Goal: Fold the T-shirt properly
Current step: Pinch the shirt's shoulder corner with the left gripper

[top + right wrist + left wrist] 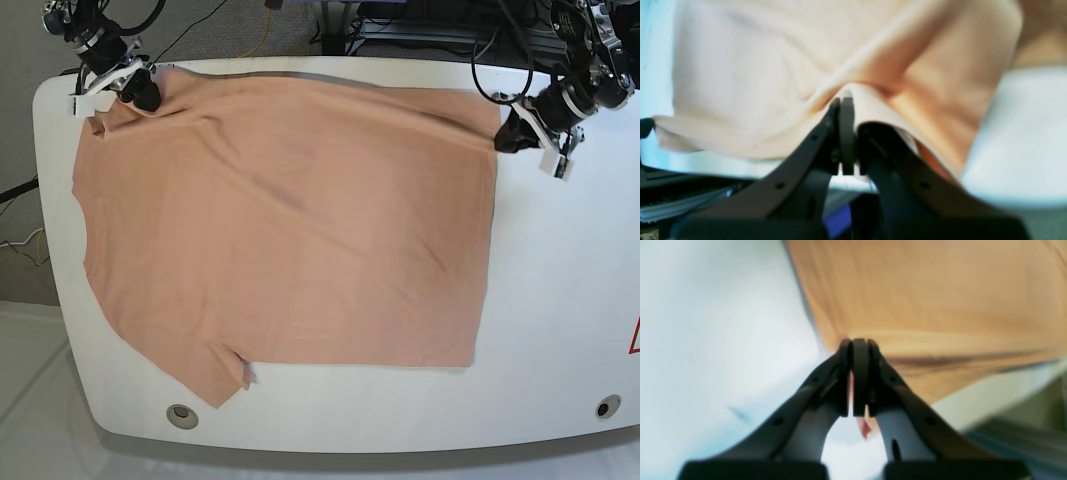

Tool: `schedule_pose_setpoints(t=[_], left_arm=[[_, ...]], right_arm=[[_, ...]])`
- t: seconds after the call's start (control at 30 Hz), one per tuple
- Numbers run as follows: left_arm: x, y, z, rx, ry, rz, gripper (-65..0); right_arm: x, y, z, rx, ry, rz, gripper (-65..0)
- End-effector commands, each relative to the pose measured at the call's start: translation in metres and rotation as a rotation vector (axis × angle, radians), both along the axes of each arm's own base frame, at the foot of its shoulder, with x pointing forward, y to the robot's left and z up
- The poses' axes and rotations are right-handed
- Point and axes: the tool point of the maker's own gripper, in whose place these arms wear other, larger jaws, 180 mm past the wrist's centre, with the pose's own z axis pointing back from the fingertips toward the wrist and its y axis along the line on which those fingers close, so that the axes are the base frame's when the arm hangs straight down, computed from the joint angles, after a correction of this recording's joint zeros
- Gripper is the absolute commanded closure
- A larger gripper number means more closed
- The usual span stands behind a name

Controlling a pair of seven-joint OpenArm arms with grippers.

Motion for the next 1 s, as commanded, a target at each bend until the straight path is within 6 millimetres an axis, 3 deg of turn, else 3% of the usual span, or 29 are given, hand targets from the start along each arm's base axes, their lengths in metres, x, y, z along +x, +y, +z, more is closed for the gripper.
schedule_pose_setpoints(t=[0.0, 0.27, 0.67, 0.97], left_arm=[[0.015, 0.003, 0.017, -0.016, -0.06, 0.001, 0.0], [0.027, 0.004, 0.025, -0.028, -0.091, -0.002, 0.0], [0.033, 0.003, 0.027, -0.051, -0.132, 0.012, 0.0], [0.048, 0.005, 0.025, -0.083, -0.137, 0.033, 0.0]], right_arm=[[0.015, -0.005, 0.017, -0.012, -0.076, 0.003, 0.0], [0.029, -0.01, 0.022, -0.02, -0.102, 0.006, 0.0], [0.028, -0.015, 0.028, -0.033, -0.112, 0.002, 0.0], [0.047, -0.023, 0.04, -0.054, -0.163, 0.001, 0.0]])
